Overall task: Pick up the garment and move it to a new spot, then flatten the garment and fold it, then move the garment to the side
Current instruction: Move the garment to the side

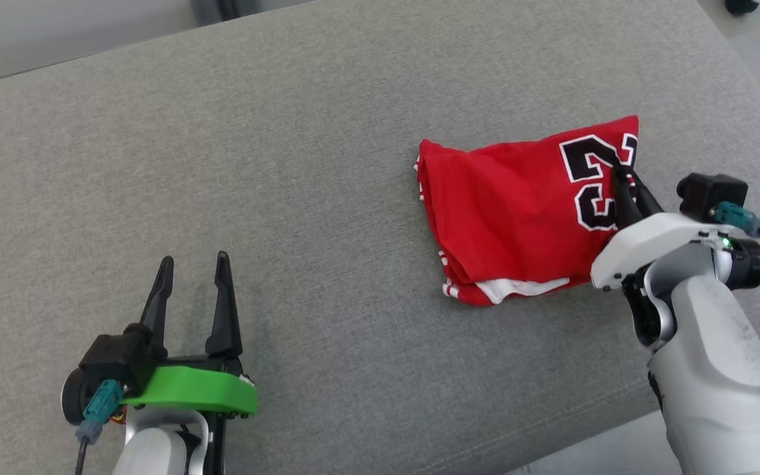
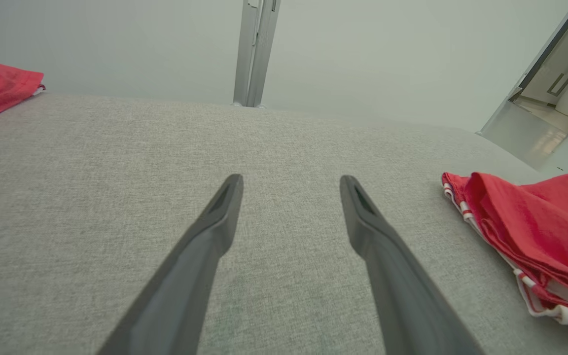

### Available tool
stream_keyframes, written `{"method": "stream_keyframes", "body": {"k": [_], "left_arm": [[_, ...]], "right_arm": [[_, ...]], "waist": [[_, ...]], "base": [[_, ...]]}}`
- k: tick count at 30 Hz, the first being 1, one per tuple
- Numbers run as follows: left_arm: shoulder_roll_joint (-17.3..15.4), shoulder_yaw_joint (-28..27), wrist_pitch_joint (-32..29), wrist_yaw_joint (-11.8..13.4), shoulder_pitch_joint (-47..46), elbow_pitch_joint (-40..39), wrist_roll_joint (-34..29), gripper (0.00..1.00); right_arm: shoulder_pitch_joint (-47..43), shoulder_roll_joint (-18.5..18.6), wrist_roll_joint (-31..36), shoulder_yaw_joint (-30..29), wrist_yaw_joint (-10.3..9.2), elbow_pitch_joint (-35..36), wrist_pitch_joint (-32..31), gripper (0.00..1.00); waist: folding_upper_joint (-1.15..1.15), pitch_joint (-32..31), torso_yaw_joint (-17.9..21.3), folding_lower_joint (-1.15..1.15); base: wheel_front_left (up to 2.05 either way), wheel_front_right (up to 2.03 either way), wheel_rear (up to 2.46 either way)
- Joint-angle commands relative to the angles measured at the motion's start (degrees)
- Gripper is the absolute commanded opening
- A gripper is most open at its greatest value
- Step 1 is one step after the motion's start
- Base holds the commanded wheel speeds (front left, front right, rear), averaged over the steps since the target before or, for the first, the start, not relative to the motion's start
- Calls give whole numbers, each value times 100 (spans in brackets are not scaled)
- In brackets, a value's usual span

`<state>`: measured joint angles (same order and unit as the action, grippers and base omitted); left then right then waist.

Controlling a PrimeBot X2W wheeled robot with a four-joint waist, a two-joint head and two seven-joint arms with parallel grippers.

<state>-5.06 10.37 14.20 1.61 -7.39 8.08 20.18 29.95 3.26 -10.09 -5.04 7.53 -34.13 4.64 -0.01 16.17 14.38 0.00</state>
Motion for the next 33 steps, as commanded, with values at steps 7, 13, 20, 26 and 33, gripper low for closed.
{"method": "stream_keyframes", "body": {"k": [7,13,20,26,33], "left_arm": [[-99,-13,-22,61,-166,-174,-20,100],[-111,29,-27,73,-285,-335,-51,100],[-135,72,-27,110,-390,-540,-100,100],[-151,129,-35,103,-451,-559,-117,100],[-189,133,-23,153,-495,-574,-141,100]], "right_arm": [[1307,461,170,-90,-9,-534,26,0],[1997,1170,439,-372,-9,-957,-12,0],[2396,1938,759,-962,-9,-1295,-43,0],[2475,2186,1165,-1316,-9,-1614,257,100],[2577,1996,1617,-1454,-9,-1737,848,100]], "waist": [[1,359,-686,0],[1,711,-1020,0],[1,1131,-1219,0],[1,1325,-1269,0],[1,1376,-1219,0]], "base": [[0,0,0],[0,0,0],[0,0,0],[0,0,0],[0,0,0]]}}
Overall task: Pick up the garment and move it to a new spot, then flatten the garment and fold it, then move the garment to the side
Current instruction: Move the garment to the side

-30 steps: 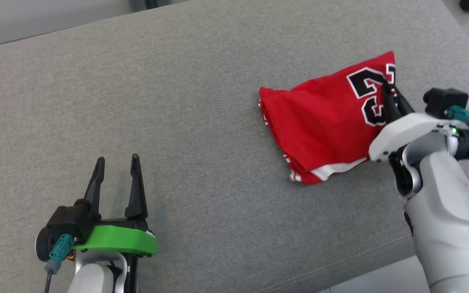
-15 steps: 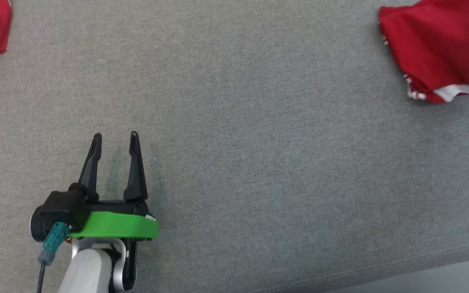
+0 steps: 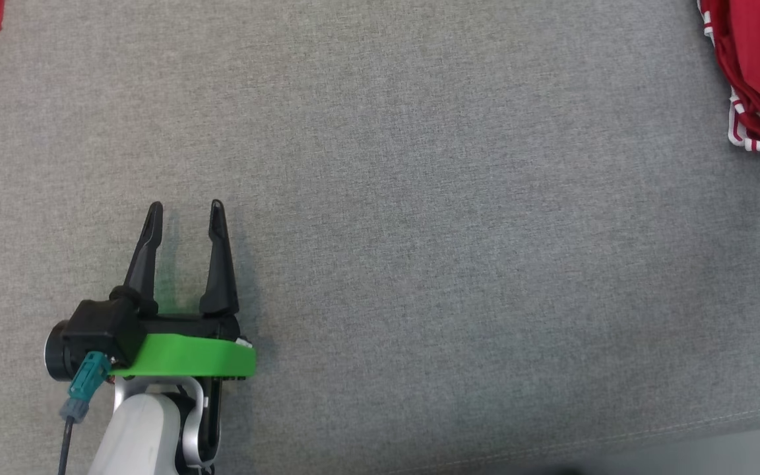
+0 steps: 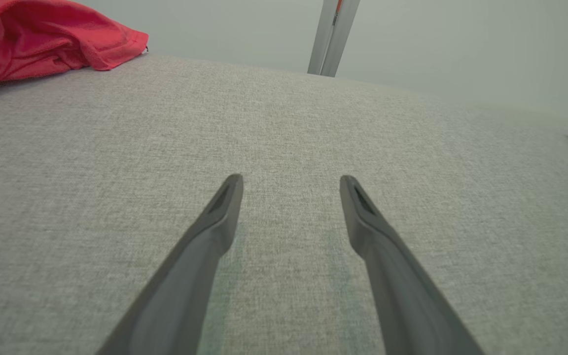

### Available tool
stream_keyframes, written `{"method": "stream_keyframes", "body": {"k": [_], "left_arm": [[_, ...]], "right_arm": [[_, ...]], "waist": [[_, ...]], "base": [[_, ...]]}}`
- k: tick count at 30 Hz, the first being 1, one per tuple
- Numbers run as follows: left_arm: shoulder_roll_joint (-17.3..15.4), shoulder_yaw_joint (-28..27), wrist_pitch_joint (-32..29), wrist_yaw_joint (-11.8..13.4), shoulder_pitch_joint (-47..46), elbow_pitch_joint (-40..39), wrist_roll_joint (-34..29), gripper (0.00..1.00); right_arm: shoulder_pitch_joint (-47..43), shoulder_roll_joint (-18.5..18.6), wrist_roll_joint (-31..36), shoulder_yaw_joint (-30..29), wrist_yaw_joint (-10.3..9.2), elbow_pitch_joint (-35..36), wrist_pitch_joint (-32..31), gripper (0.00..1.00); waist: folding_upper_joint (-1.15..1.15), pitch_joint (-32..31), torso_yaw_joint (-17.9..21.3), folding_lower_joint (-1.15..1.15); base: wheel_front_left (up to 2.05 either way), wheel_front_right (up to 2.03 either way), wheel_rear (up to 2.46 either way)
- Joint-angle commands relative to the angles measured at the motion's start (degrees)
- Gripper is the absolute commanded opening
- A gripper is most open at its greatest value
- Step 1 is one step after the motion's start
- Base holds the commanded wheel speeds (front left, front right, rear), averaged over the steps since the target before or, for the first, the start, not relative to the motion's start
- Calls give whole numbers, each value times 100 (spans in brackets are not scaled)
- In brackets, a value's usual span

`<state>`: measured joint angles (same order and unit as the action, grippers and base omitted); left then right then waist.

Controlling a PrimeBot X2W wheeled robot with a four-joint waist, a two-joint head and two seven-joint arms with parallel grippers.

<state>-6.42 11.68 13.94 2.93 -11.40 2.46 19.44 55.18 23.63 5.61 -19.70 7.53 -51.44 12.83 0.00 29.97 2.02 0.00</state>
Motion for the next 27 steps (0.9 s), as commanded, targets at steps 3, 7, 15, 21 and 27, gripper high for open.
{"method": "stream_keyframes", "body": {"k": [3,7,15,21,27], "left_arm": [[-53,19,3,37,-117,15,-70,100],[-65,24,13,11,-166,80,-37,100],[-39,-152,75,31,-292,316,83,100],[22,-371,125,-8,-76,649,201,100],[139,-681,124,-40,311,787,274,100]], "right_arm": [[119,-108,141,95,-10,39,120,100],[161,-322,115,303,-9,88,179,100],[-95,-725,-232,982,-9,213,206,100],[-671,-1104,-576,1519,-10,449,210,100],[-1645,-1484,-812,1733,-9,993,230,100]], "waist": [[0,-43,61,0],[0,-204,105,0],[0,-882,130,0],[0,-1563,115,0],[0,-2162,54,0]], "base": [[0,0,0],[0,0,0],[0,0,0],[0,0,0],[0,0,0]]}}
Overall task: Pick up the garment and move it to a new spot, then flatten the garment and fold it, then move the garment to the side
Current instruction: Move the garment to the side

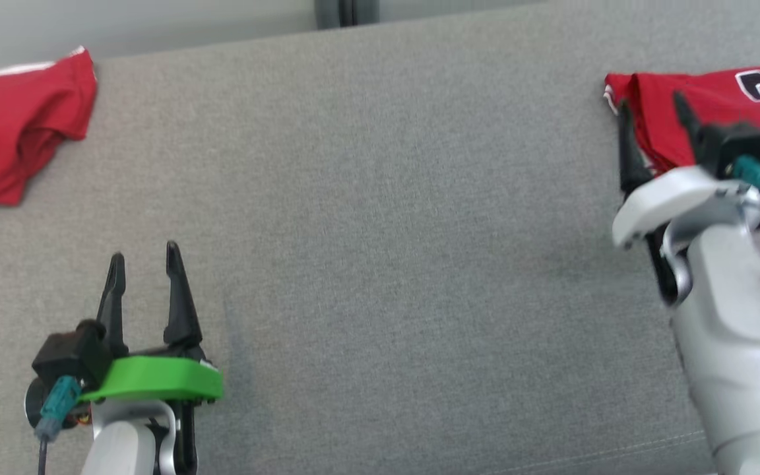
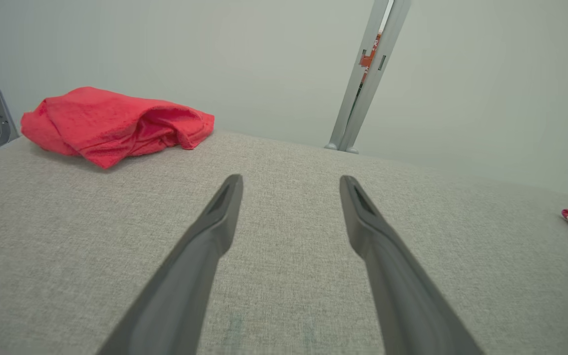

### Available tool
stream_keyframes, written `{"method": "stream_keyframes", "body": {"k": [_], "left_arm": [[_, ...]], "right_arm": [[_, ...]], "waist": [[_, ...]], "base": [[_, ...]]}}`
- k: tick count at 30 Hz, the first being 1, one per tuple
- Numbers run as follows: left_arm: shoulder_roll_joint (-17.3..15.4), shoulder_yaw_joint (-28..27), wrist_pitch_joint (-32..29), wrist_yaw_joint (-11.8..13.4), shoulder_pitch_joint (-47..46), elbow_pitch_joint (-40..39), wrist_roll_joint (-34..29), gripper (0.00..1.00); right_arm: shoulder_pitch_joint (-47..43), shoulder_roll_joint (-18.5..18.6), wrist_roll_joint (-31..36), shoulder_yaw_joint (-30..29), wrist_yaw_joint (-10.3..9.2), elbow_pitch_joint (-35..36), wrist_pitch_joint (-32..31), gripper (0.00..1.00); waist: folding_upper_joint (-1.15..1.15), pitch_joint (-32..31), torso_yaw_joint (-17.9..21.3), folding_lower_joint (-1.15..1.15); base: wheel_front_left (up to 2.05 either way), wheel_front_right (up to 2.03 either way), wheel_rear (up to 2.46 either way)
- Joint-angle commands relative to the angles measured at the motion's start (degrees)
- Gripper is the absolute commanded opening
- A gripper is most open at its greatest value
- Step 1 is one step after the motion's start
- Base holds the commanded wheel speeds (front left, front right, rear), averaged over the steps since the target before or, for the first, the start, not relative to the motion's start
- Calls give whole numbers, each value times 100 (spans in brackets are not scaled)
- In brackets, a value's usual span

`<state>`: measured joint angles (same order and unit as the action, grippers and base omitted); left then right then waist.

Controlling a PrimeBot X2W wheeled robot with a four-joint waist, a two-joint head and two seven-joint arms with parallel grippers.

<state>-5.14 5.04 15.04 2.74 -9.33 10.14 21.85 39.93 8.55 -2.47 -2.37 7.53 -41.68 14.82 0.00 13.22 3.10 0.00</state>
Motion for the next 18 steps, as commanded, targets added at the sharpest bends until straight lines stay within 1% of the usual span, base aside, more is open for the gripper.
{"method": "stream_keyframes", "body": {"k": [1,6,11,15,18], "left_arm": [[30,-71,15,-33,197,16,44,100],[114,-248,15,-73,636,-2,37,100],[167,-278,11,-104,1078,-43,-12,100],[193,-241,11,-92,1354,-84,11,100],[203,-186,10,-62,1500,-31,2,100]], "right_arm": [[-333,-34,-58,20,-9,149,36,100],[-1338,-290,-196,70,-9,844,34,100],[-2331,-483,-302,141,-9,1614,37,100],[-2998,-535,-348,225,-9,2151,-20,100],[-3362,-560,-594,368,-9,2461,-124,100]], "waist": [[0,-569,-70,0],[0,-877,-157,0],[0,-1110,-261,0],[0,-1234,-338,0],[0,-1282,-355,0]], "base": [[0,0,0],[0,0,0],[0,0,0],[0,0,0],[0,0,0]]}}
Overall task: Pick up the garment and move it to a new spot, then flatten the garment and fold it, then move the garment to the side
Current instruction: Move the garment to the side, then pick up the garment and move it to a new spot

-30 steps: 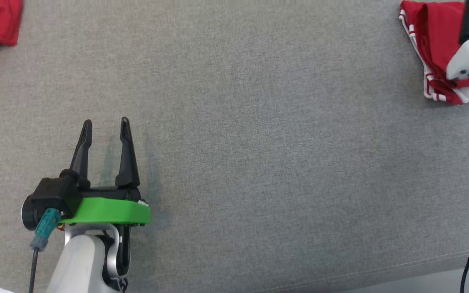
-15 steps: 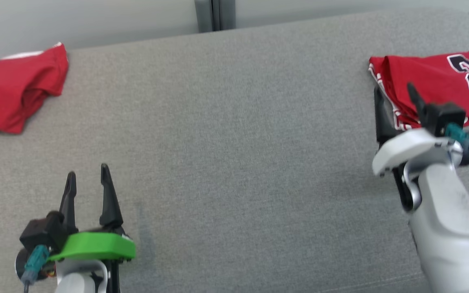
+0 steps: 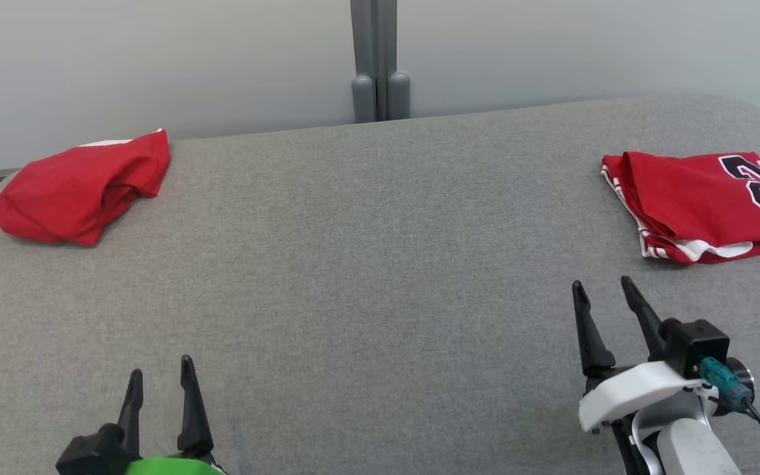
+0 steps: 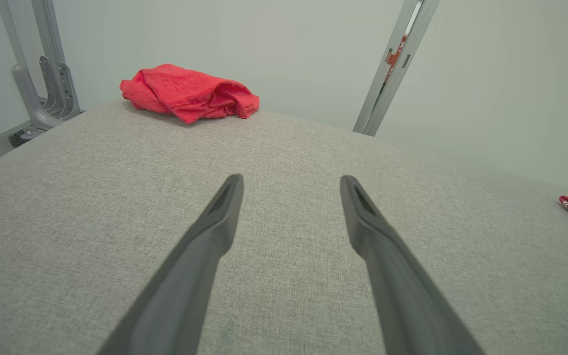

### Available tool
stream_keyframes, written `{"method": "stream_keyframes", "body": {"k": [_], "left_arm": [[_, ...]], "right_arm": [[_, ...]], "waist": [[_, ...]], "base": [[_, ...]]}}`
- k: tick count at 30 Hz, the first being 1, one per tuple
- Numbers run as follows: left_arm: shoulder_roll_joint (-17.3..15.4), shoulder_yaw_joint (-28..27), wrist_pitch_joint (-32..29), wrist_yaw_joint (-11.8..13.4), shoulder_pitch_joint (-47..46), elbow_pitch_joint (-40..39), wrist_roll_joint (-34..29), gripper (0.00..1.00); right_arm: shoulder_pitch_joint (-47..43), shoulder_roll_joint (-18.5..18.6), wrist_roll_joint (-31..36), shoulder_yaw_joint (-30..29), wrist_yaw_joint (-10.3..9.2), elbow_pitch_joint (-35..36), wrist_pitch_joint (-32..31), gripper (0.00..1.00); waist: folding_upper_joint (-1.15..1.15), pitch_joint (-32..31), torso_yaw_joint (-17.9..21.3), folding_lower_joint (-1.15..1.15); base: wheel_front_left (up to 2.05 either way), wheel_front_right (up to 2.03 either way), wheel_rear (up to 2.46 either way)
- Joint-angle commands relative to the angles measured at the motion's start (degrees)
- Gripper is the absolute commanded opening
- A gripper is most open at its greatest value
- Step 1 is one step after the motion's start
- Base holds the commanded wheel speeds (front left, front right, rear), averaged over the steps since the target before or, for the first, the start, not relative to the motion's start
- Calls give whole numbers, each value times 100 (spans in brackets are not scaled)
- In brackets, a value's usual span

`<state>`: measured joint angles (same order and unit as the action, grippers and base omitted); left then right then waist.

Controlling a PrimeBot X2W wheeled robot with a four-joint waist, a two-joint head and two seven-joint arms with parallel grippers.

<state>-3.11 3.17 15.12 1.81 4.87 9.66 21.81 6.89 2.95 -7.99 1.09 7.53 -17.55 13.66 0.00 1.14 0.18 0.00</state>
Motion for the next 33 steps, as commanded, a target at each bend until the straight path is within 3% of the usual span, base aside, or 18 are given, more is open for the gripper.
{"method": "stream_keyframes", "body": {"k": [1,23,27,33], "left_arm": [[2,30,3,28,112,52,11,100],[8,196,2,11,27,237,-4,100],[-4,211,2,22,12,218,-35,100],[-101,281,-38,36,-11,183,-104,100]], "right_arm": [[-165,0,-128,64,-9,137,-47,100],[-580,1,-312,235,-9,363,-245,100],[-635,0,-314,249,-9,382,-231,100],[-653,1,-374,302,-9,405,-221,100]], "waist": [[0,-89,-63,0],[0,-206,-185,0],[0,-222,-447,0],[0,-214,-1233,0]], "base": [[0,0,0],[0,0,0],[0,0,0],[0,0,0]]}}
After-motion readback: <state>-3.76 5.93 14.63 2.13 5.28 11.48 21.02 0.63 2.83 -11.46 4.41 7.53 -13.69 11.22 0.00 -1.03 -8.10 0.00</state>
